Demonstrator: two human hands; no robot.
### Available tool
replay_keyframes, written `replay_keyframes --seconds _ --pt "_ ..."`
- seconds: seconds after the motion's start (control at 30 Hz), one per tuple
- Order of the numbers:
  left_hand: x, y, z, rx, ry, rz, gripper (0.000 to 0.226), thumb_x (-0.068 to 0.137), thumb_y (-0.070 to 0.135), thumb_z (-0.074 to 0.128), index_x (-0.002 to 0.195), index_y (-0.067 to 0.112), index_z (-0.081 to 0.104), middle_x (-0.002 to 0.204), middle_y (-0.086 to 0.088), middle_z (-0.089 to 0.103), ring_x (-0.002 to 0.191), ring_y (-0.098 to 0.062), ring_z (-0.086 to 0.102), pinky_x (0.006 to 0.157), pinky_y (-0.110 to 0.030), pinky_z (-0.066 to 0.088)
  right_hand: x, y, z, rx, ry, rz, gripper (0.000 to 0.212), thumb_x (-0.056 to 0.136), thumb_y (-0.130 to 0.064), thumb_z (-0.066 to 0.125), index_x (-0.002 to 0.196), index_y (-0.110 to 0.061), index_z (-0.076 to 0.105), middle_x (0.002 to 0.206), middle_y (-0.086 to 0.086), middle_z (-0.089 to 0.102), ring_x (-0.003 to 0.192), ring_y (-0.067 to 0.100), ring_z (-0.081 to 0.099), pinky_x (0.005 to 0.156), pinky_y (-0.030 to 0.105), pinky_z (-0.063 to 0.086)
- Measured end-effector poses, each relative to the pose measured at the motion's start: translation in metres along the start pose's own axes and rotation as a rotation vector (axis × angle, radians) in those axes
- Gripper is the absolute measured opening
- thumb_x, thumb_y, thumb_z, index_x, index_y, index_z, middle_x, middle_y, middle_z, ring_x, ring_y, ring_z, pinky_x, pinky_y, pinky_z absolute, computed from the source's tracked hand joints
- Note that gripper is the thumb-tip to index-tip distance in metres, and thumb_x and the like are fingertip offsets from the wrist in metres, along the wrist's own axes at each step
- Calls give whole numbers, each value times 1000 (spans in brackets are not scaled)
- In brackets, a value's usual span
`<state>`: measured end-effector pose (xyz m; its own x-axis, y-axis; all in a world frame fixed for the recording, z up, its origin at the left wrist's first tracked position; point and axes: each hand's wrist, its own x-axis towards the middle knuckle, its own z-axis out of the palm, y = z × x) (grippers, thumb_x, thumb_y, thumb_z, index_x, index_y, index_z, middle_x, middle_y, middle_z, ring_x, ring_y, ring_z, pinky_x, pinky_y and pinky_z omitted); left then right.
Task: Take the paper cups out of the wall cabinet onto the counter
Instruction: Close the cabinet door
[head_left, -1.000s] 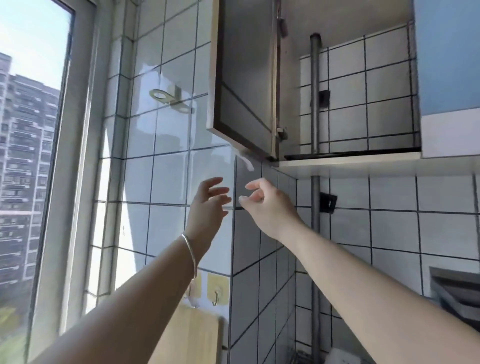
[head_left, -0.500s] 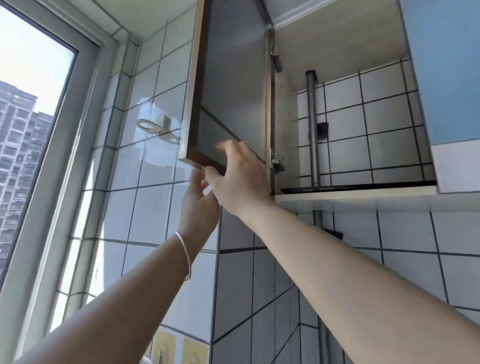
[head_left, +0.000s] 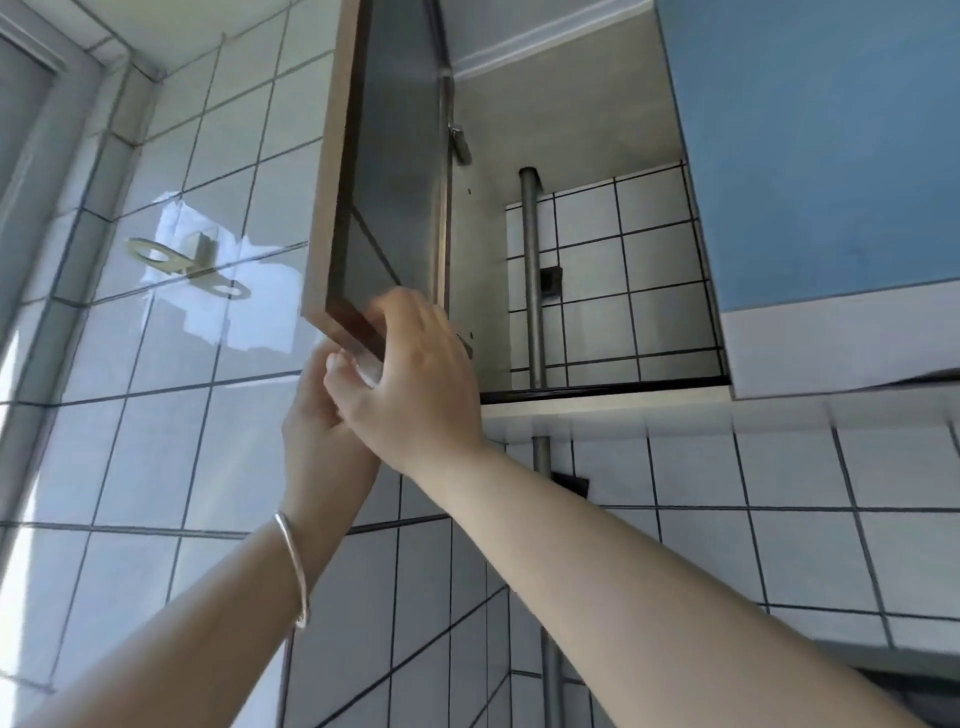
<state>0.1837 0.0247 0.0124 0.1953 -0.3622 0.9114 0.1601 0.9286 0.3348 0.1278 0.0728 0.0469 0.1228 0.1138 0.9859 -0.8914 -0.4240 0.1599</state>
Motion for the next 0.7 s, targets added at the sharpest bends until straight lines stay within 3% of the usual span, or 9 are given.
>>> replay_keyframes --seconds 0.1,0.17,0.27,0.33,0.43,0.53,0.63,0.7 --pt "-7 -1 22 147 -13 105 39 77 21 57 116 25 57 95 14 59 95 3 54 83 -28 48 -3 15 -20 41 38 43 29 78 -25 64 98 -5 58 92 6 61 89 23 55 76 38 48" --pt "-8 -4 37 255 -36 184 48 76 26 55 124 28 53 98 18 54 96 11 47 79 -23 44 -9 30 -35 35 64 47 28 79 -27 63 98 -7 58 91 3 61 88 20 55 76 36 48" --pt "-15 -7 63 326 -77 285 63 77 30 54 138 41 41 116 16 47 105 1 45 78 -20 38 -17 55 -56 -9 104 68 28 77 -31 60 95 -10 56 88 -5 57 86 17 54 73 26 44" --pt "-18 -9 81 359 -67 352 63 77 34 51 138 42 39 112 16 41 97 -3 45 71 -13 33 -23 71 -68 -78 111 108 33 76 -37 53 93 -9 56 88 -6 53 87 17 53 73 23 41" --pt "-21 -9 110 384 -90 438 60 73 40 43 132 31 48 105 4 49 92 -12 47 70 -23 35 -35 97 -88 -162 107 177 38 78 -35 52 103 -6 56 100 4 59 96 19 52 79 17 37" --pt "-23 -12 143 445 -134 487 58 73 39 46 130 27 48 104 -1 55 95 -17 44 72 -30 42 -47 123 -109 -158 34 374 47 85 -25 58 128 -9 45 125 4 52 118 18 46 90 13 31" --pt "-27 -24 177 590 -155 542 66 66 30 59 131 27 49 103 -2 57 89 -27 53 72 -35 48 -59 144 -128 -100 95 599 69 90 -27 53 148 -15 18 154 2 25 142 14 22 108 18 21" --pt "-32 -33 197 660 -154 572 72 62 28 58 133 29 47 105 -5 56 92 -27 48 74 -37 48 -65 154 -142 -209 179 575 76 93 -28 48 151 -16 2 161 0 5 147 13 6 110 14 7"
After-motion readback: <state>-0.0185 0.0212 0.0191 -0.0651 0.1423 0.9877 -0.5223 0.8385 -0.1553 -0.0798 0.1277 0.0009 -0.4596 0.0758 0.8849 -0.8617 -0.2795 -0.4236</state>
